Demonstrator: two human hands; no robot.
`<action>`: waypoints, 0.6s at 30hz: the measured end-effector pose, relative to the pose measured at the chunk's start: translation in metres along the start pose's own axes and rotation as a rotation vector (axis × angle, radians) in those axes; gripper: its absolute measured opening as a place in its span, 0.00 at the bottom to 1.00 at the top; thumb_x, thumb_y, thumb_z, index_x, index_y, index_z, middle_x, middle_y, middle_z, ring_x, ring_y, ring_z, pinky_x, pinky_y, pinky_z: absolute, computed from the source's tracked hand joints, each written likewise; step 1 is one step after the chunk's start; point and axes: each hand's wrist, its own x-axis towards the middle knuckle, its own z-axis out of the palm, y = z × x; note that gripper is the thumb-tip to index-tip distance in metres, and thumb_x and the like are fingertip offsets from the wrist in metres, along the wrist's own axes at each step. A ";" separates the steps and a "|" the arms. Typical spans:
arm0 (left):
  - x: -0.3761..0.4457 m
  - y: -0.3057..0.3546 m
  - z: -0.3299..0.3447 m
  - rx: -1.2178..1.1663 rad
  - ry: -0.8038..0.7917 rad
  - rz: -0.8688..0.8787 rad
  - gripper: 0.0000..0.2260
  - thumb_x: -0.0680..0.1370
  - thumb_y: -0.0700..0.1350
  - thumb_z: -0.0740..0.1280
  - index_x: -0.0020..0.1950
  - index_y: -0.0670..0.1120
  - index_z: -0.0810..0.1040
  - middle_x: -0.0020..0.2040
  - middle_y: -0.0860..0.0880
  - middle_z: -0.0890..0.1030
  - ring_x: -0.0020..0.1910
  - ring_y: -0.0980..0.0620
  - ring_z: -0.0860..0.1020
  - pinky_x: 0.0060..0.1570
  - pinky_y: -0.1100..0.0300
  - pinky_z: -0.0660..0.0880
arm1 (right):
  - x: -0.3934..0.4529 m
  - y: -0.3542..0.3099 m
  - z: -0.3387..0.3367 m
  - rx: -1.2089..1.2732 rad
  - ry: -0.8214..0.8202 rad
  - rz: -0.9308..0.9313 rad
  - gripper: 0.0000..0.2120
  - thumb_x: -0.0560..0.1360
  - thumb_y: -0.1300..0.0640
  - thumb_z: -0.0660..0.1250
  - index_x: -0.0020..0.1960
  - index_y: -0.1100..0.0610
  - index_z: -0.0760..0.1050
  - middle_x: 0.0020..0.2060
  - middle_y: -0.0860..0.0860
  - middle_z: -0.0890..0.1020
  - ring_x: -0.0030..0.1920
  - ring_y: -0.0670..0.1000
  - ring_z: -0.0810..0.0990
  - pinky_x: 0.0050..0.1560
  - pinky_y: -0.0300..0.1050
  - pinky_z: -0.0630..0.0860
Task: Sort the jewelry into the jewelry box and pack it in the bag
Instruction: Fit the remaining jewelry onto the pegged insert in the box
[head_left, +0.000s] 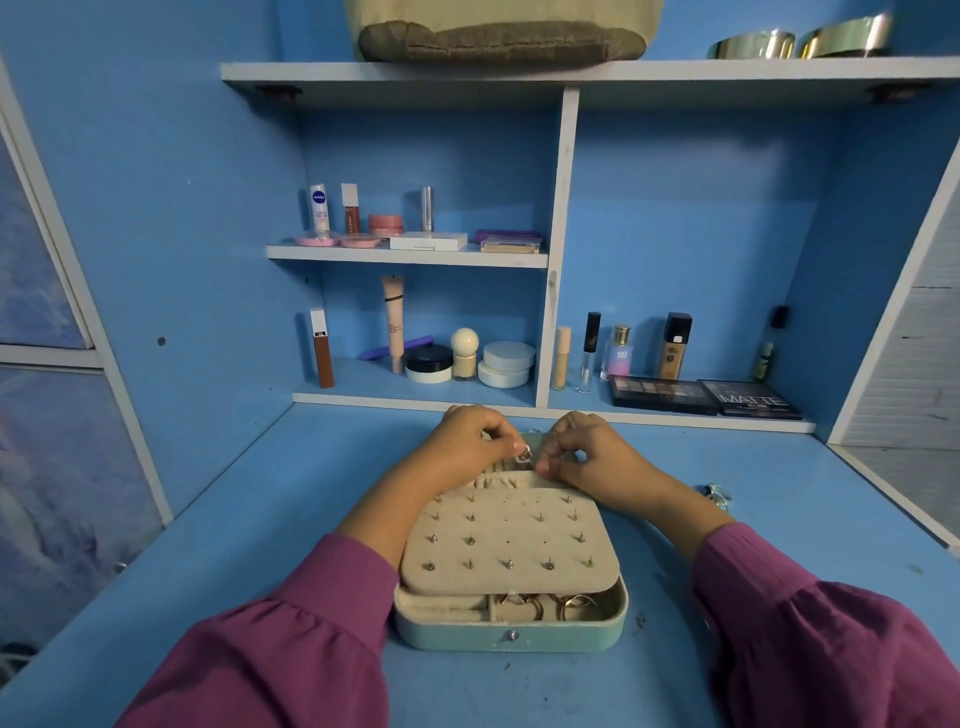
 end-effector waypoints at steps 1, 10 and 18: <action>0.002 -0.002 0.001 0.013 0.021 -0.005 0.05 0.76 0.45 0.70 0.39 0.49 0.80 0.45 0.53 0.79 0.42 0.61 0.75 0.43 0.68 0.70 | 0.000 0.001 0.001 0.013 0.005 -0.008 0.08 0.73 0.55 0.71 0.38 0.45 0.78 0.45 0.48 0.74 0.52 0.49 0.71 0.55 0.42 0.67; 0.005 -0.004 0.002 0.200 -0.119 0.006 0.07 0.76 0.45 0.68 0.43 0.56 0.83 0.48 0.53 0.75 0.60 0.50 0.67 0.64 0.52 0.65 | -0.001 0.004 0.002 0.091 0.036 -0.033 0.08 0.73 0.57 0.71 0.37 0.46 0.78 0.43 0.46 0.74 0.51 0.47 0.71 0.49 0.30 0.64; 0.010 -0.003 0.005 0.328 -0.163 -0.107 0.16 0.77 0.52 0.59 0.51 0.45 0.83 0.56 0.46 0.76 0.59 0.48 0.65 0.62 0.51 0.66 | -0.002 0.004 0.001 0.116 0.041 -0.024 0.08 0.73 0.56 0.71 0.37 0.46 0.78 0.43 0.47 0.74 0.52 0.48 0.71 0.50 0.31 0.64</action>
